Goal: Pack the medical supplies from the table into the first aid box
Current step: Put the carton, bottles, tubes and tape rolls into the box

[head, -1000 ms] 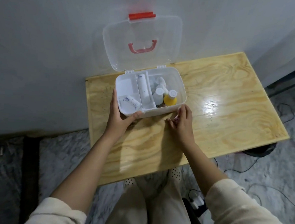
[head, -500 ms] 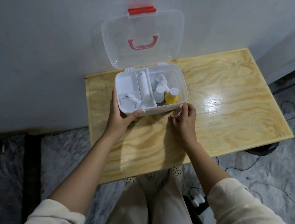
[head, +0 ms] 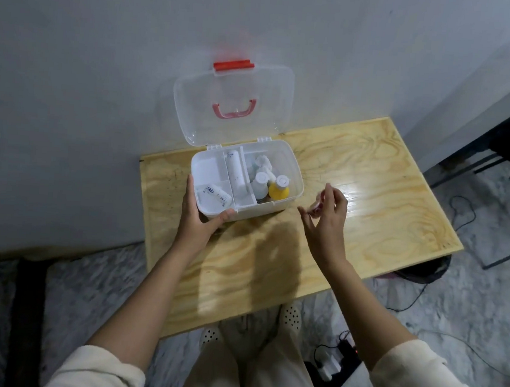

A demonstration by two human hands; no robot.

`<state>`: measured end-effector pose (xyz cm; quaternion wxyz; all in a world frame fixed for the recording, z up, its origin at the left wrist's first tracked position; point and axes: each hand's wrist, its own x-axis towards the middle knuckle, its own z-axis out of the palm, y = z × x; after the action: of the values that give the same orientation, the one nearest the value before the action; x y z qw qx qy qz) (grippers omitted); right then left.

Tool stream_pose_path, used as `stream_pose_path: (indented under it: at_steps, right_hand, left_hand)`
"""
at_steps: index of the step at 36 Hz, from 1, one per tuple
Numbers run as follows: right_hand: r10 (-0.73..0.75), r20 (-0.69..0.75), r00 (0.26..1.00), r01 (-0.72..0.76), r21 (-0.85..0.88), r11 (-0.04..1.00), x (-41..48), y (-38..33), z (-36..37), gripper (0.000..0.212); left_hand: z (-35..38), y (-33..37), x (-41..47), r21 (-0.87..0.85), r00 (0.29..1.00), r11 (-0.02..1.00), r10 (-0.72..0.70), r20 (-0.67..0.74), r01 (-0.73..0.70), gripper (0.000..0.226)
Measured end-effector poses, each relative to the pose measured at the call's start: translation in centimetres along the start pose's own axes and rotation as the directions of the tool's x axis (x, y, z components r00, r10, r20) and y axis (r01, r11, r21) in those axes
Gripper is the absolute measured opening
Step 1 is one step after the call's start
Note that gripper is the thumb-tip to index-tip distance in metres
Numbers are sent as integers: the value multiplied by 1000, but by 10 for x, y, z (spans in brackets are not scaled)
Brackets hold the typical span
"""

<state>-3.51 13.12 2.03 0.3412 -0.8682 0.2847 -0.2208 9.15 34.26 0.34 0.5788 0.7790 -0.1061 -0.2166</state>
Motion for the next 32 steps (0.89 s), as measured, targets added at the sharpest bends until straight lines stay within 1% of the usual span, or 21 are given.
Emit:
stream_pose_path:
  at_steps: [3,7,10,13,15,18,20,22,25,27,32]
  right_hand:
    - [-40,-16,999,40,-2,999,8,-15,-12,69]
    - [-137,-6,991,137,-8,990,24,-47,-21,71]
    - [-204,35,978,203,28,979,34,-77,-15,72]
    - [-263,93,960,256,80,963,41,-103,1,71]
    - [-277,161,947,259,125,958,45,-115,16,70]
    - [-321,293,901,286,155,946,51,-124,37,71]
    - [-348,385,855,309,162,937,57,-127,48,71]
    - [-364,484,796,345,131,929,62,-127,58,70]
    - [-328,619,713,373,61,926,69,-126,69,71]
    - [-307,665,680,384,34,923,75,-125,75,71]
    - [-280,732,620,393,19,919,87,-130,82,68]
  left_hand:
    - [1,0,0,3,1000,1000,-14,5,14,111]
    - [0,1,-2,-2,1000,1000,-18,7,18,112]
    - [-2,7,-1,-22,1000,1000,-8,17,8,113]
    - [0,10,1,-45,999,998,44,8,-43,107]
    - [1,7,4,-55,999,998,40,-12,-40,112]
    - [3,0,5,-79,999,996,28,-21,-30,108]
    - [5,-1,5,-112,1000,994,-4,-15,2,113]
    - [6,-1,6,-107,999,994,-8,-33,5,115]
    - [6,7,5,-83,998,996,34,-47,-37,105]
    - [5,10,3,-93,999,995,25,-35,-28,97]
    - [4,13,-1,-182,1000,983,10,-29,-16,92]
